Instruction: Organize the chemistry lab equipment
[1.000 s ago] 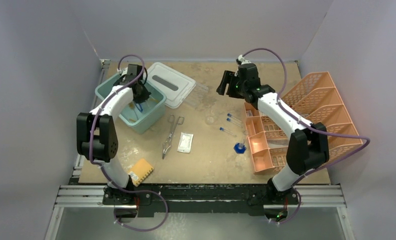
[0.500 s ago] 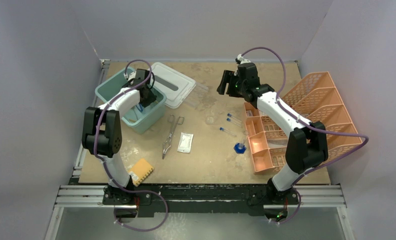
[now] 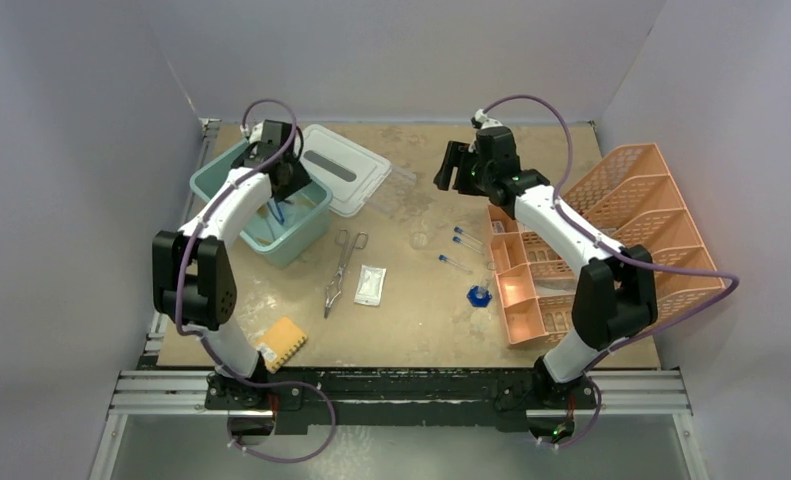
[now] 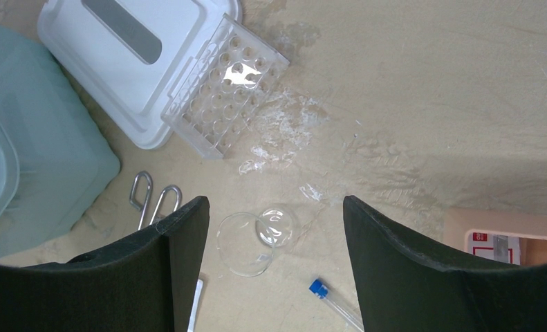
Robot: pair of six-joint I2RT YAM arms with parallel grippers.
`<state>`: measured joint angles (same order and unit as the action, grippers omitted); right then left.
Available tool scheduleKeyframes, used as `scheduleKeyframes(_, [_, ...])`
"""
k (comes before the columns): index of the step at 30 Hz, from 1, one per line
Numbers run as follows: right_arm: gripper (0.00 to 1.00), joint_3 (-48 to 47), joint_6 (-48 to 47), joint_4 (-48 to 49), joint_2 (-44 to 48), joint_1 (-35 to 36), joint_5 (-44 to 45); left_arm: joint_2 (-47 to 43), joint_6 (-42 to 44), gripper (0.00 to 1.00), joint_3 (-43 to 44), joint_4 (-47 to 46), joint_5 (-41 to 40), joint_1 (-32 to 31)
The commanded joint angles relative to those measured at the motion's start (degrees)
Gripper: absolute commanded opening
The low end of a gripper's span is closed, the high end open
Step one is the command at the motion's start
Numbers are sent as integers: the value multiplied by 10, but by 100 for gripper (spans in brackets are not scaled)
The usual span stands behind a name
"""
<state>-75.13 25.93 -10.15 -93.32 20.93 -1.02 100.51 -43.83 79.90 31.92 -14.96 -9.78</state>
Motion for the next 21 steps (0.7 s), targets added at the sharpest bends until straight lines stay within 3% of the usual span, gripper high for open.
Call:
scheduleKeyframes(1, [73, 7, 2, 19, 39, -3, 2, -70, 45, 43, 47, 19, 4, -19])
scheduleKeyframes(7, [73, 24, 15, 22, 52, -3, 7, -134, 136, 48, 50, 5, -15, -80])
scheduleKeyframes(12, [73, 46, 32, 27, 65, -2, 8, -169, 199, 66, 32, -12, 17, -133])
scheduleKeyframes(15, [73, 49, 47, 18, 67, -3, 21, -189, 217, 71, 13, -22, 37, -157])
scheduleKeyframes(21, [74, 26, 30, -8, 77, -3, 58, -193, 230, 71, -27, -31, 82, -192])
